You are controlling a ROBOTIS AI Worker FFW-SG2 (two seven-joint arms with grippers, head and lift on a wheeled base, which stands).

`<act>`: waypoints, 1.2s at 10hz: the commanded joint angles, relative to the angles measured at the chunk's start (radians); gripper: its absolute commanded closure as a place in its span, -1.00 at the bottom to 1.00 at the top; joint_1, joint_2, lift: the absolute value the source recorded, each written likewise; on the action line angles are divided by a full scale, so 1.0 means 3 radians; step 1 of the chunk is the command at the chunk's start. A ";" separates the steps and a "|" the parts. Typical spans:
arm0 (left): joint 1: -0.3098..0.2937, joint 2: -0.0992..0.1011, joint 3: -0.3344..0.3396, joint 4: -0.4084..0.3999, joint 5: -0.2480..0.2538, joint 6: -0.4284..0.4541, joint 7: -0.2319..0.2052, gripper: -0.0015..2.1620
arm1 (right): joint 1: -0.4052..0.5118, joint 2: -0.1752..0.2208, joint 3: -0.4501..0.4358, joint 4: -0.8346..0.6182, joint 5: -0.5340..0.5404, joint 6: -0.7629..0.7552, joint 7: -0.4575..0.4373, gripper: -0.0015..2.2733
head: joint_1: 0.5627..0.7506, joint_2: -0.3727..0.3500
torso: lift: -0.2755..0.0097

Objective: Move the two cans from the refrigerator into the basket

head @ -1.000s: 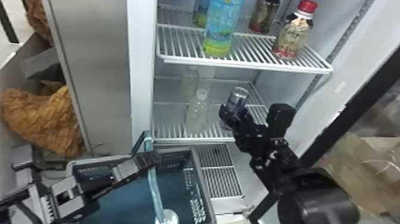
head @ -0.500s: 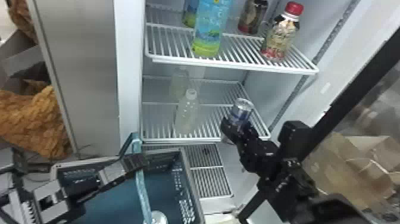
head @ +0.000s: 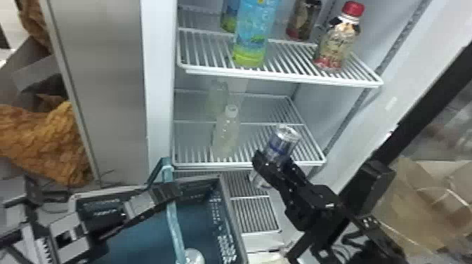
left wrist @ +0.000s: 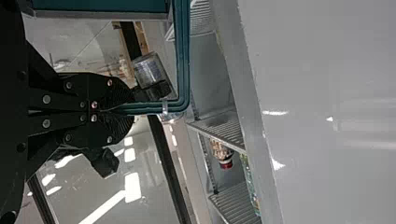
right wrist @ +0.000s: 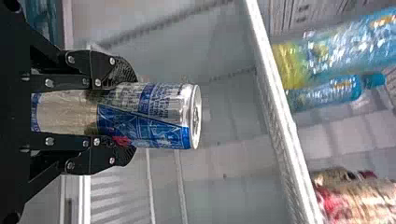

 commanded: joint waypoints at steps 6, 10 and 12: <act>0.0016 -0.0010 0.0000 0.0000 0.0007 0.0004 0.0000 0.12 | 0.0073 -0.0061 0.0603 0.0042 -0.0481 0.0017 0.0129 0.05 | 0.41 -0.32 | -0.60; 0.0041 -0.0015 0.0000 0.0000 0.0013 -0.0004 0.0000 0.12 | -0.0091 0.0000 0.0637 0.0418 -0.0461 -0.0016 0.0400 -0.91 | 0.41 -0.15 | -0.60; 0.0049 -0.0015 0.0000 0.0000 0.0020 -0.0004 0.0000 0.12 | -0.0017 0.0056 0.0464 0.0393 -0.0408 -0.0122 0.0415 -0.89 | 0.41 -0.21 | -0.60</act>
